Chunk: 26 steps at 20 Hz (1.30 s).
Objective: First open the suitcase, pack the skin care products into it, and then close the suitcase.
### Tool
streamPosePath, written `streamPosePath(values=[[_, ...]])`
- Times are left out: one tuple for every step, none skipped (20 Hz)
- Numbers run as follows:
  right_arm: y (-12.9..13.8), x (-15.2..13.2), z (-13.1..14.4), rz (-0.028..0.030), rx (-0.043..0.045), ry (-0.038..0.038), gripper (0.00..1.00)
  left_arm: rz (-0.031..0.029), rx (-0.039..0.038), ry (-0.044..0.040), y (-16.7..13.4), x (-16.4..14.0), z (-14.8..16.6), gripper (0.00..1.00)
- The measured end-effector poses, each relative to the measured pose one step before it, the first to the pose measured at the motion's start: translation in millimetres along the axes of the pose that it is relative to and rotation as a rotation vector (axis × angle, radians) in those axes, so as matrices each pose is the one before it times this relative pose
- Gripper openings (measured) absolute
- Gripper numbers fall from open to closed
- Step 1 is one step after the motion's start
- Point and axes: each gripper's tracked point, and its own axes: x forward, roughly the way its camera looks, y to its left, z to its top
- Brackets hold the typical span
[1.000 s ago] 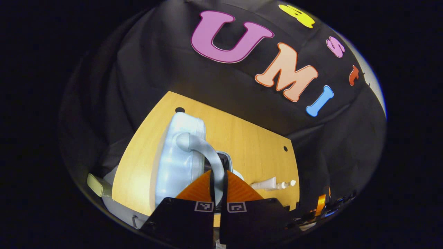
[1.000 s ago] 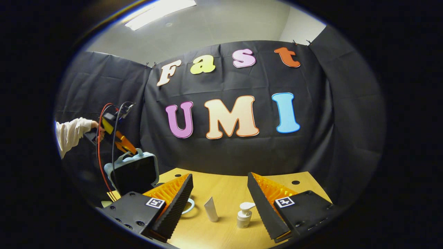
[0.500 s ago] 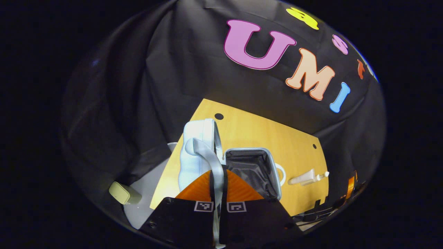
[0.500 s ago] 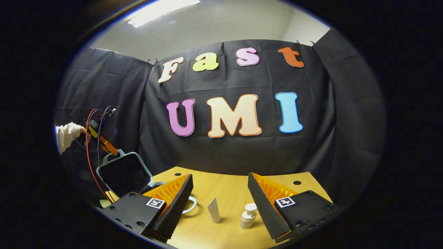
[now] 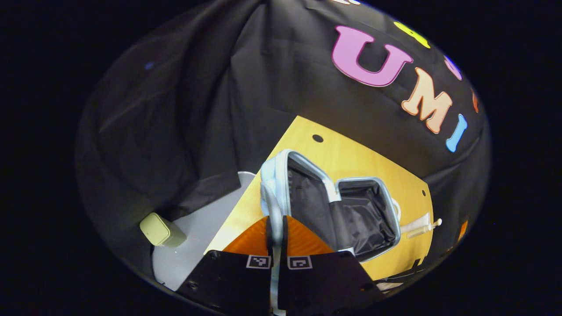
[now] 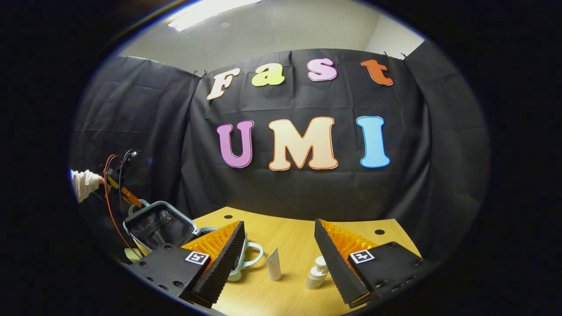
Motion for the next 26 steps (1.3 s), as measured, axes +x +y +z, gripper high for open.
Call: streamPosePath(values=[[-2.37,-0.39,-1.31,-0.00456,0.00187,0.00325,1.0,0.0064,-0.0176,0.01311,6.3,9.84,-12.45,0.0],[-2.08,0.47,-1.56,-0.004,0.00074,0.00233,1.0,0.00573,-0.02004,0.0068,7.06,9.41,-10.73,0.0],[-0.83,-1.22,-1.34,-0.00437,-0.003,0.00216,1.0,0.00317,-0.02694,0.01539,4.67,8.6,-10.48,0.0],[-1.24,-0.78,-0.84,-0.00344,-0.00545,0.00381,1.0,0.00214,-0.02549,0.00147,4.94,9.31,-7.8,0.0],[-0.08,-1.68,-1.48,-0.00068,-0.00773,0.00157,1.0,-0.0036,-0.02422,0.00495,2.98,10.52,-6.81,0.0],[0.15,-0.8,-2.37,0.0001,-0.0084,0.00366,1.0,0.00033,-0.01107,-0.00218,6.74,9.64,-7.35,0.0],[0.15,-1.96,-4.4,-0.00004,-0.00345,0.00771,1.0,0.00546,0.00185,-0.00317,8.24,8.82,-8.66,0.0],[0.01,-0.94,-4.48,0.00052,0.00171,0.00999,1.0,0.00737,-0.00496,0.0067,8.36,8.27,-8.81,0.0],[1.01,-1.22,-3.41,0.00036,0.0054,0.00797,1.0,-0.00022,-0.01527,0.00717,4.17,5.66,-8.36,0.0],[0.41,-1.6,-1.28,-0.00159,0.00627,0.0015,1.0,-0.00111,-0.01832,0.00379,3.18,5.74,-5.74,0.0],[-0.72,-1.46,-0.37,-0.00376,0.00341,0.00105,1.0,0.00578,-0.01174,-0.01458,3.82,2.48,-0.93,0.0],[-1.0,-0.6,-1.29,-0.00276,-0.00043,0.00403,1.0,-0.01193,-0.01935,-0.0118,-0.05,1.14,1.41,0.0],[-0.43,-0.26,-2.85,-0.00156,-0.00238,0.0047,1.0,-0.01709,-0.01202,-0.01588,-2.04,-0.58,1.53,0.0],[-0.01,-0.68,-3.04,-0.00156,-0.00041,0.00683,1.0,0.00035,0.00072,-0.00144,2.66,-2.07,-1.54,0.0],[-1.32,-0.52,-3.39,-0.00146,0.00626,0.00728,1.0,0.01819,0.01843,0.00097,6.9,0.0,-2.67,0.0],[-0.95,-0.14,-4.19,-0.00249,0.01148,0.00665,1.0,0.01102,0.0236,-0.00391,5.01,-5.39,-2.36,0.02],[-2.17,0.68,-2.05,-0.00312,0.01277,0.00395,1.0,-0.00854,0.00322,0.0077,-4.8,-2.74,1.09,0.11],[-1.11,0.05,-0.87,-0.00504,0.00782,0.0017,1.0,0.00467,0.01338,-0.00837,-1.46,-4.44,2.65,0.16],[-3.21,0.4,-2.07,-0.00686,0.00364,0.00135,1.0,0.02167,0.02685,-0.02686,2.97,-3.46,5.05,0.15],[-2.33,0.43,-0.87,-0.0051,-0.00014,0.00265,1.0,0.0345,0.02365,-0.0338,4.44,-4.42,8.43,0.39],[-2.88,1.28,-1.95,-0.00539,-0.00269,0.0042,1.0,0.03564,0.01696,-0.03818,4.26,-5.49,11.16,0.63],[-2.26,0.03,-1.65,-0.00587,-0.00406,0.00171,1.0,0.02175,0.00516,-0.03203,0.25,-7.15,9.26,0.86],[-4.14,1.35,-0.63,-0.00874,-0.00586,-0.00013,1.0,0.0205,0.01079,-0.04604,-2.55,-11.52,14.09,0.89],[-4.32,1.59,-0.47,-0.00809,-0.00412,-0.0003,1.0,0.0025,0.01468,-0.03969,-7.34,-8.74,11.19,0.95],[-3.97,1.44,-2.44,-0.00881,-0.0041,0.00174,1.0,-0.01715,0.02072,-0.04503,-14.91,-13.54,12.41,0.96],[-3.99,2.27,-2.37,-0.00674,-0.00305,0.00306,1.0,-0.0331,0.02114,-0.03621,-20.77,-13.54,11.69,0.96]])
